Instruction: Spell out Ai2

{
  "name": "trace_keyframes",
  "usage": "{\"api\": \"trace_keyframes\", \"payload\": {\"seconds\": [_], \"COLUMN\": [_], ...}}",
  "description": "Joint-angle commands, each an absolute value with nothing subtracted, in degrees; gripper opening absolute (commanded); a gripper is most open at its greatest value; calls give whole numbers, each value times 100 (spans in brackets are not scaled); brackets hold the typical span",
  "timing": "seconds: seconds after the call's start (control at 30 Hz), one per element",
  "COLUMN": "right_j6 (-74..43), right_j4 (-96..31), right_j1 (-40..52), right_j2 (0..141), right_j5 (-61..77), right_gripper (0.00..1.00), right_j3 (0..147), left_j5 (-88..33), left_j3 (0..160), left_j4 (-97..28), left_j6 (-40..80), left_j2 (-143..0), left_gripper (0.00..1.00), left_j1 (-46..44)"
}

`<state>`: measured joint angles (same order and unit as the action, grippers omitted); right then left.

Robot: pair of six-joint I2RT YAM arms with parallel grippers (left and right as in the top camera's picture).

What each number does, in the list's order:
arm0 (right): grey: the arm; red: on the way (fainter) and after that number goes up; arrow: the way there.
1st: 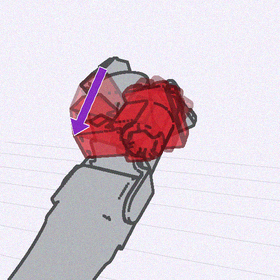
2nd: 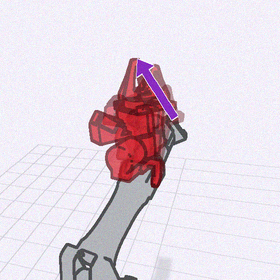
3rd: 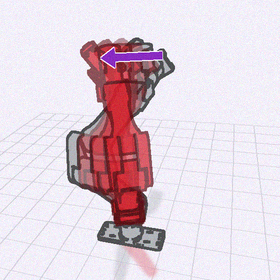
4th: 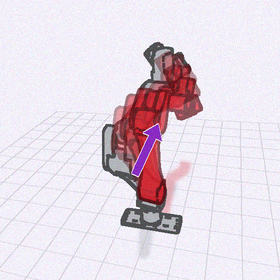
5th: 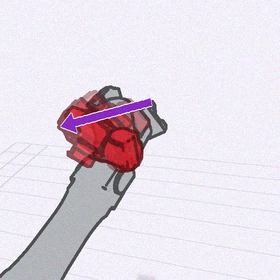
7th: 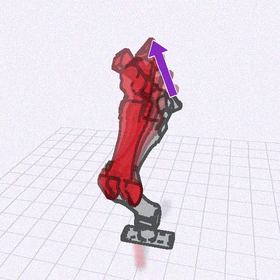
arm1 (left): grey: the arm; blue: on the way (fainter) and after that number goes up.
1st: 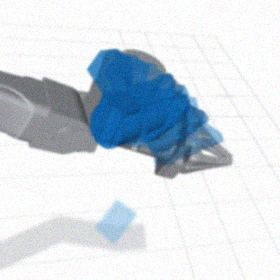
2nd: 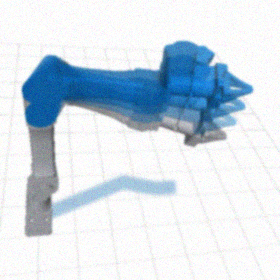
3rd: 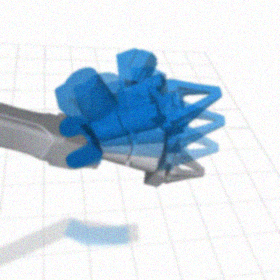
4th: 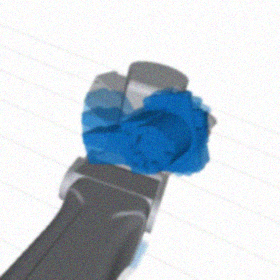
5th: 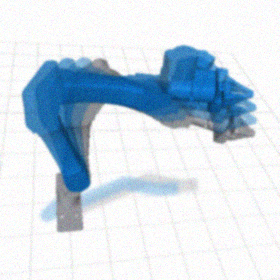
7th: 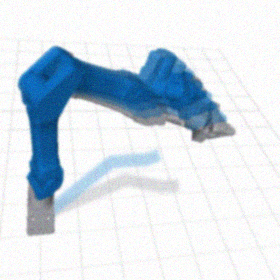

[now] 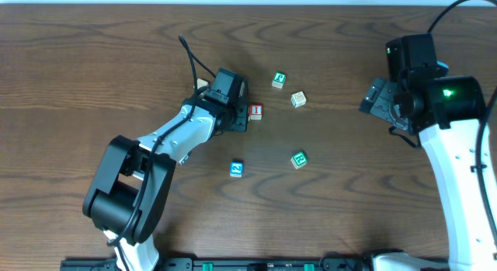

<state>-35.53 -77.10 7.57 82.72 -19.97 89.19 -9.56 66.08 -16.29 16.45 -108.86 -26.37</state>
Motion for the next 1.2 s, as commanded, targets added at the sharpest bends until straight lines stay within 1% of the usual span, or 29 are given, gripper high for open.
{"api": "trace_keyframes", "payload": {"seconds": [0.0, 0.47, 0.6, 0.93, 1.17], "right_j6": [-3509, -3509, -3509, -3509, -3509], "right_j4": [-7738, -7758, -7760, -7760, -7760], "right_j1": [716, 716, 716, 716, 716], "right_j2": [8256, 8256, 8256, 8256, 8256], "right_j5": [-2075, -2075, -2075, -2078, -2078], "right_gripper": [99, 99, 99, 99, 99], "right_j3": [8912, 8912, 8912, 8912, 8912], "left_j5": [-1057, -1050, -864, -840, -974], "left_j3": [6689, 6685, 6685, 6685, 6683], "left_j4": [-1594, -1793, -1754, -1579, -1857], "left_j6": [1542, 1538, 1529, 1520, 1520], "left_j2": [-10847, -10847, -10849, -10849, -10849], "left_gripper": [46, 47, 46, 47, 46], "left_j1": [-2630, -2633, -2633, -2630, -2633]}}
